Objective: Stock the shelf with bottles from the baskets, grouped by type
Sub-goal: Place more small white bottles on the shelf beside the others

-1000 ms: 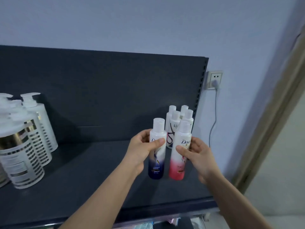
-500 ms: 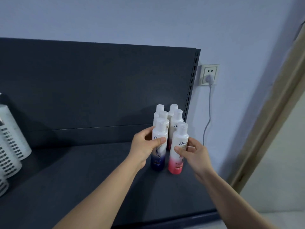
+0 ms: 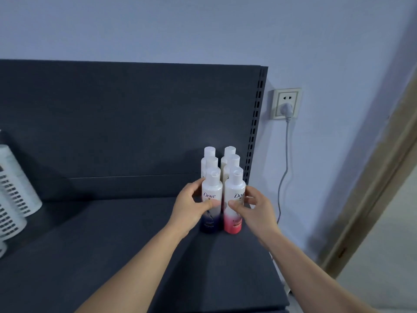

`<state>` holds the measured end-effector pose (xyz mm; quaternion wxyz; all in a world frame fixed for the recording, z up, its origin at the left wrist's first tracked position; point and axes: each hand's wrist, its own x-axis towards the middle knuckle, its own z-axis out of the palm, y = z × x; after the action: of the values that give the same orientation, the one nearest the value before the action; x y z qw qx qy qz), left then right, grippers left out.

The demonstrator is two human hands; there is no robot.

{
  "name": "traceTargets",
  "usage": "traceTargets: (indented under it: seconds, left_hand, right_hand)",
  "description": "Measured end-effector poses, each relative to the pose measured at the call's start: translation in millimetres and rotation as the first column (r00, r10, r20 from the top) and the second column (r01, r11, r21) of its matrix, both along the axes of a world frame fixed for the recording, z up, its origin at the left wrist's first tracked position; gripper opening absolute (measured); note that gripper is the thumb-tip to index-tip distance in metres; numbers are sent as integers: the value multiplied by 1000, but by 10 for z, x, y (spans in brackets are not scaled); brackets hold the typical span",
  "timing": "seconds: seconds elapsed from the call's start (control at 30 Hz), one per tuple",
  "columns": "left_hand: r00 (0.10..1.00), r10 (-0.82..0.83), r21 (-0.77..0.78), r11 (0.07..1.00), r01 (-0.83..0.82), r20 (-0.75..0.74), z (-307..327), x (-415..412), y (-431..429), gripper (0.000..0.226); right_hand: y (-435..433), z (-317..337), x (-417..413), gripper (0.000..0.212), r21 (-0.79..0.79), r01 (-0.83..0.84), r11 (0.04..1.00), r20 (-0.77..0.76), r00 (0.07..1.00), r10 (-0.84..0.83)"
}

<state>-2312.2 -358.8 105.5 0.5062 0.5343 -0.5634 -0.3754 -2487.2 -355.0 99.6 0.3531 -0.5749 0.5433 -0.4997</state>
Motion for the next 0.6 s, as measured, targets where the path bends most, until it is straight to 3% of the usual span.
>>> traceTargets:
  seconds: [0.23, 0.5, 0.6]
  left_hand:
    - [978, 76, -73, 995, -63, 194, -57, -7, -16, 43]
    - [955, 132, -126, 987, -101, 267, -73, -71, -58, 49]
    - [947, 140, -127, 986, -108, 288, -90, -65, -11, 52]
  right_hand:
    - [-154, -76, 5, 38, -40, -8, 999, -62, 998, 6]
    - [-191, -120, -17, 42, -12, -3, 1000, -91, 996, 2]
    - [-155, -158, -26, 68, -21, -3, 1000, -107, 994, 1]
